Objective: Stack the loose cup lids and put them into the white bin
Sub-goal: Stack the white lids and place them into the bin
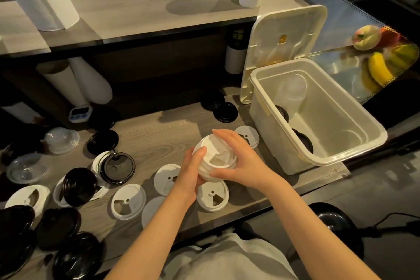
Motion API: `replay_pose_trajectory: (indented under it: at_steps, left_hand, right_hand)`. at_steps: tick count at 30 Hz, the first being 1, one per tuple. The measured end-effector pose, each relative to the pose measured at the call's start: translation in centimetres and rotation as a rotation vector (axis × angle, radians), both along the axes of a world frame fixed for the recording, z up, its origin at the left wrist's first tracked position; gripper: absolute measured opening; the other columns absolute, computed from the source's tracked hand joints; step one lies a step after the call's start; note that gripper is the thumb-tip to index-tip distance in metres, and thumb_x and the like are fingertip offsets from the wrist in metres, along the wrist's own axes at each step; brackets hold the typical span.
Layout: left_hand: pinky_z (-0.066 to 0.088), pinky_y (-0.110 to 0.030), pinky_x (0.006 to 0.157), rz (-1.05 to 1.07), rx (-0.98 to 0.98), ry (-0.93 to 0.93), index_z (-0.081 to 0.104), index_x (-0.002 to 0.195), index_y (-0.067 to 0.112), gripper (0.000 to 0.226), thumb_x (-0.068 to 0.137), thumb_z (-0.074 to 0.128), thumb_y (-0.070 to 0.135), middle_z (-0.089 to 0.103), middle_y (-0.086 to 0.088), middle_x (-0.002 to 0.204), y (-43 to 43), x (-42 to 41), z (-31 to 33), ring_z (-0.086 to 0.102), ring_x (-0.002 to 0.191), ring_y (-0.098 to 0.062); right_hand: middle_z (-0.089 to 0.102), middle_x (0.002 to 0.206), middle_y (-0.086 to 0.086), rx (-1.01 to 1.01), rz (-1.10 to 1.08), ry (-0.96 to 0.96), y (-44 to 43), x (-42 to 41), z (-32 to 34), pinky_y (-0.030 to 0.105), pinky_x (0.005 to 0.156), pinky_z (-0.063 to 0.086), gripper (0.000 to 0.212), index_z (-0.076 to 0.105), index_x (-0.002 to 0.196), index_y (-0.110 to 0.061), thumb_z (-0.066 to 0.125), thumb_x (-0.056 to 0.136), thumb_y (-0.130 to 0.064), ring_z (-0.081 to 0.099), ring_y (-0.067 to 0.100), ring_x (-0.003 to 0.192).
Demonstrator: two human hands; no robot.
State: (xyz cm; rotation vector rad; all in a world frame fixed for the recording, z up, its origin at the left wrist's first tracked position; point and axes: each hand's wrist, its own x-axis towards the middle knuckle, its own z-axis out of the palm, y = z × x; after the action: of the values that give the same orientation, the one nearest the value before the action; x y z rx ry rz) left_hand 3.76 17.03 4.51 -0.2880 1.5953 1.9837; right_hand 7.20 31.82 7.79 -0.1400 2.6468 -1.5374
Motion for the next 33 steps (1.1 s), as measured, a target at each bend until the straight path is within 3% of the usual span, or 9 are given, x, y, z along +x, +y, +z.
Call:
replay_pose_trajectory:
  at_steps: [3,7,12,15,20,25,29,33]
  left_hand:
    - [0.053,-0.034,0.073,0.044,0.039,-0.038,0.049,0.129,0.014,0.077,0.064,0.062,0.053,0.064,-0.015,0.118,1.3,-0.1,0.1,0.065,0.101,-0.026]
    - [0.051,-0.032,0.068,0.043,0.029,-0.019,0.048,0.127,0.014,0.047,0.085,0.051,0.037,0.063,-0.014,0.114,3.2,-0.1,0.5,0.063,0.095,-0.023]
    - [0.048,-0.030,0.072,0.069,0.015,0.104,0.050,0.116,0.023,0.026,0.091,0.051,0.023,0.060,-0.009,0.114,5.0,-0.3,2.4,0.060,0.096,-0.020]
    - [0.046,-0.027,0.074,0.059,0.018,0.206,0.051,0.108,0.030,0.037,0.072,0.058,0.032,0.059,-0.003,0.110,6.2,-1.0,4.2,0.058,0.097,-0.017]
    - [0.048,-0.034,0.083,-0.002,0.047,0.314,0.050,0.108,0.031,0.045,0.064,0.059,0.032,0.057,-0.002,0.112,9.3,-2.2,6.6,0.057,0.104,-0.022]
    - [0.048,-0.038,0.084,-0.118,0.078,0.325,0.048,0.109,0.032,0.064,0.049,0.063,0.047,0.055,-0.004,0.114,13.1,-3.0,7.7,0.057,0.102,-0.020]
    - [0.048,-0.029,0.078,-0.182,0.071,0.344,0.047,0.115,0.025,0.057,0.061,0.063,0.032,0.057,0.000,0.109,16.4,-4.1,8.6,0.058,0.094,-0.014]
    - [0.052,-0.023,0.071,-0.249,0.070,0.360,0.046,0.111,0.030,0.045,0.068,0.060,0.027,0.059,0.001,0.112,19.6,-5.1,9.1,0.061,0.095,-0.014]
  right_hand:
    - [0.036,0.145,-0.014,-0.332,-0.194,-0.120,0.1,-0.2,-0.1,0.013,0.102,0.030,0.067,0.029,0.145,-0.028,0.054,0.085,-0.044,0.033,-0.002,0.132]
    - [0.053,0.130,-0.002,-0.374,-0.324,-0.160,0.5,-0.8,-0.2,0.028,0.100,0.043,0.053,0.042,0.135,-0.025,0.040,0.088,-0.049,0.051,0.013,0.121]
    - [0.052,0.128,-0.004,-0.465,-0.400,-0.224,2.3,-2.0,0.9,0.035,0.105,0.039,0.042,0.044,0.136,-0.022,0.029,0.102,-0.042,0.049,0.015,0.122]
    - [0.058,0.123,0.003,-0.482,-0.388,-0.243,4.0,-2.4,2.2,0.028,0.093,0.045,0.043,0.049,0.131,-0.017,0.030,0.101,-0.042,0.056,0.016,0.112]
    - [0.060,0.109,0.003,-0.545,-0.383,-0.082,7.3,-3.0,4.3,0.017,0.069,0.051,0.027,0.053,0.117,-0.020,0.036,0.101,-0.034,0.060,0.009,0.093]
    - [0.056,0.101,0.003,-0.580,-0.462,0.014,11.2,-3.2,5.9,0.019,0.067,0.047,0.022,0.049,0.116,-0.024,0.043,0.096,-0.032,0.057,0.007,0.082]
    - [0.056,0.115,0.010,-0.526,-0.491,0.069,14.2,-3.5,6.3,0.024,0.076,0.046,0.030,0.052,0.113,-0.026,0.043,0.088,-0.039,0.056,0.017,0.097]
    - [0.058,0.108,0.006,-0.498,-0.479,0.104,18.0,-3.5,6.8,0.020,0.073,0.048,0.024,0.050,0.119,-0.024,0.042,0.097,-0.030,0.058,0.011,0.089]
